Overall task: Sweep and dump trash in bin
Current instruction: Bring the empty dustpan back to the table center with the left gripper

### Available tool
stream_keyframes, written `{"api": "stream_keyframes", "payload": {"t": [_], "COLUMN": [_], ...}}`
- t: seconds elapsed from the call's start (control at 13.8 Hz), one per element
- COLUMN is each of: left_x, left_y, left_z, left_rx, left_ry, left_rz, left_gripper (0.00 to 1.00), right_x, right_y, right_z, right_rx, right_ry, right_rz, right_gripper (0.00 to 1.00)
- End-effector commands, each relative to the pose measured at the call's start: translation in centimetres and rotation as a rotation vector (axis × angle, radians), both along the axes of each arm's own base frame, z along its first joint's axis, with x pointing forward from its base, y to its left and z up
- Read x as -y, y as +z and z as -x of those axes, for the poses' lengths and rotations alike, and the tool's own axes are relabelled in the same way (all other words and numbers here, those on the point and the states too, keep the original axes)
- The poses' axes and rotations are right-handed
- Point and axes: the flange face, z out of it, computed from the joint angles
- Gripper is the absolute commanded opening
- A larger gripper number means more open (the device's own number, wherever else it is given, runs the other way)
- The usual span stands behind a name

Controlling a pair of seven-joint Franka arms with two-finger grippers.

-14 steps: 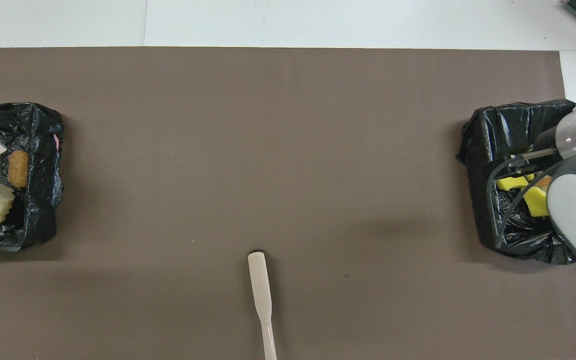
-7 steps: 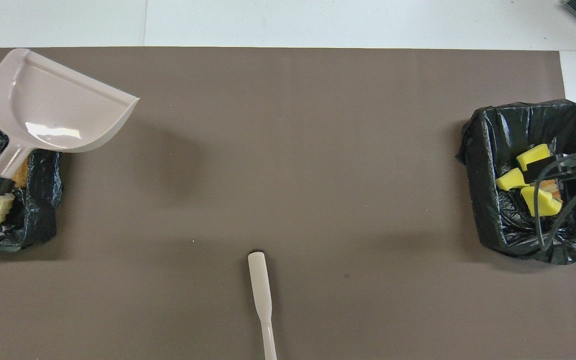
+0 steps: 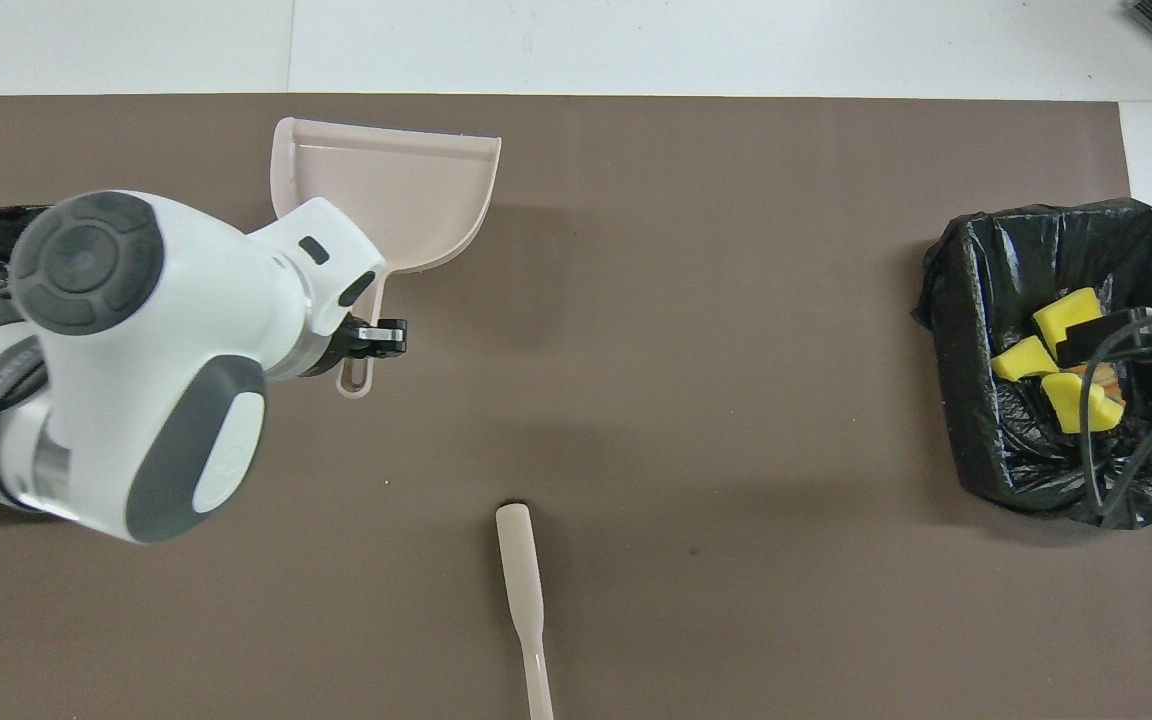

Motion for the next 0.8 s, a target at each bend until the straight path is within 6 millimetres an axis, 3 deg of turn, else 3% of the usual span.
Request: {"api": "stream_keyframes", "payload": {"t": [0.0,0.29,0.72], "left_x": [4.0,7.9,10.4], "left_y": [-5.4,-9.0,-10.9], "left_z": [-1.2,0.7,3.9], "left_rx": [0.006,-0.022,-0.041], "left_ry": [0.048,-0.052,-0.074], "left_rz": [0.038,0.021,0.037], "left_gripper": [0.00,0.00,0.00], "right_x": [-0.5,-0.4,-0.4], "right_y": [-0.1,0.1,0.1], "right_z": [0.5,0.4,0.4], "right_rx": [0.009,0.018,0.018], "right_ry": [-0.014,-0.013,-0.013], "right_rz": [-0.021,-0.019,-0.019], "right_gripper": [1.00,1.00,1.00]}}
